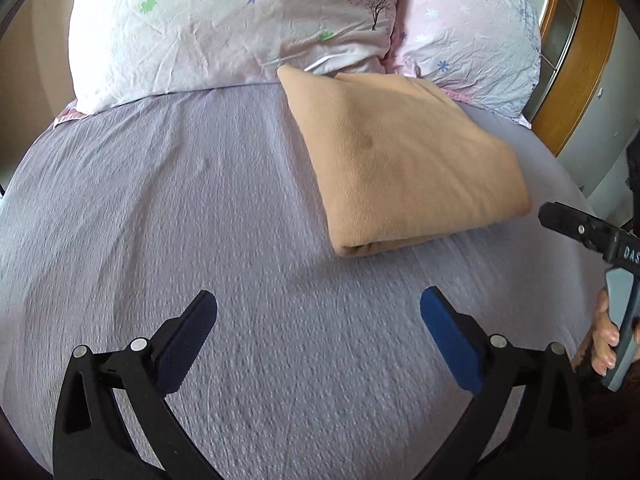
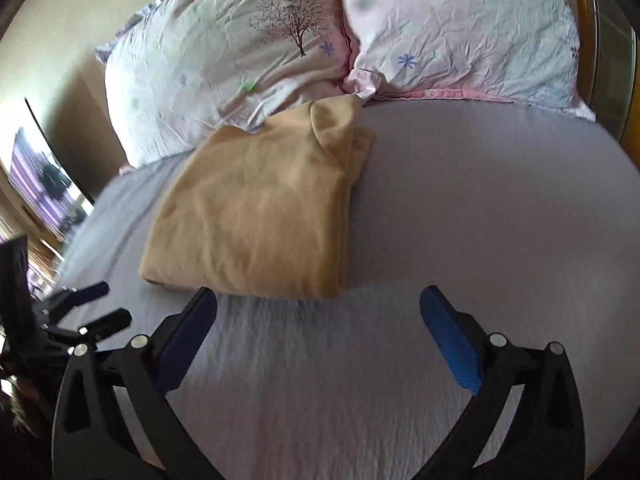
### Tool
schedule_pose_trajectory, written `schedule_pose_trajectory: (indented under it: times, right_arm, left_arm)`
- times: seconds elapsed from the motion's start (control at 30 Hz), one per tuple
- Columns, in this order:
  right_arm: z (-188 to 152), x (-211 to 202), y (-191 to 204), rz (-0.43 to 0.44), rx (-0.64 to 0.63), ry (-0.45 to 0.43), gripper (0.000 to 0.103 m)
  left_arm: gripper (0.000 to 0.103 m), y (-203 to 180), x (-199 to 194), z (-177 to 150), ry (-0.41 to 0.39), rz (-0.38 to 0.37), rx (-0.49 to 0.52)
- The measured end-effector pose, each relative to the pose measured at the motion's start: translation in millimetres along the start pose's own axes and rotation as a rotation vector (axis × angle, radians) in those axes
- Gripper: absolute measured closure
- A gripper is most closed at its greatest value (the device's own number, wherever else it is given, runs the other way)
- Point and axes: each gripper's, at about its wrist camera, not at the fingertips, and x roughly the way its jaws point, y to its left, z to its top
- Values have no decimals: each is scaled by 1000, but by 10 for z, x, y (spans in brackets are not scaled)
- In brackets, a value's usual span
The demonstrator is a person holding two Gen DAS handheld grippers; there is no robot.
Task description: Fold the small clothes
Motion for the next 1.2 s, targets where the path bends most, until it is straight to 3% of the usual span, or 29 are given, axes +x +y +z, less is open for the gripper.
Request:
schedule_pose_trajectory:
  times: [0.1,0.27,0.47,0.6,1.2]
  right_arm:
    - [-198,58,34,-87,-65,15,2]
    - [-347,239,122,-121,-112,48,2]
    - [-395,335,300,-160,-190,62,2]
    - [-382,345,224,-128,-140,85,2]
    - [-389,338,230,-134,-141,82,2]
  left_arm:
    - [1,-64,107,-22,18,56,30]
    - [1,-174,207,-52,23,121,92]
    - [1,-176,207,-55,18,111,98]
    - [1,-172,208,-53,17,110,98]
    - [1,-182,205,-50,17,111,96]
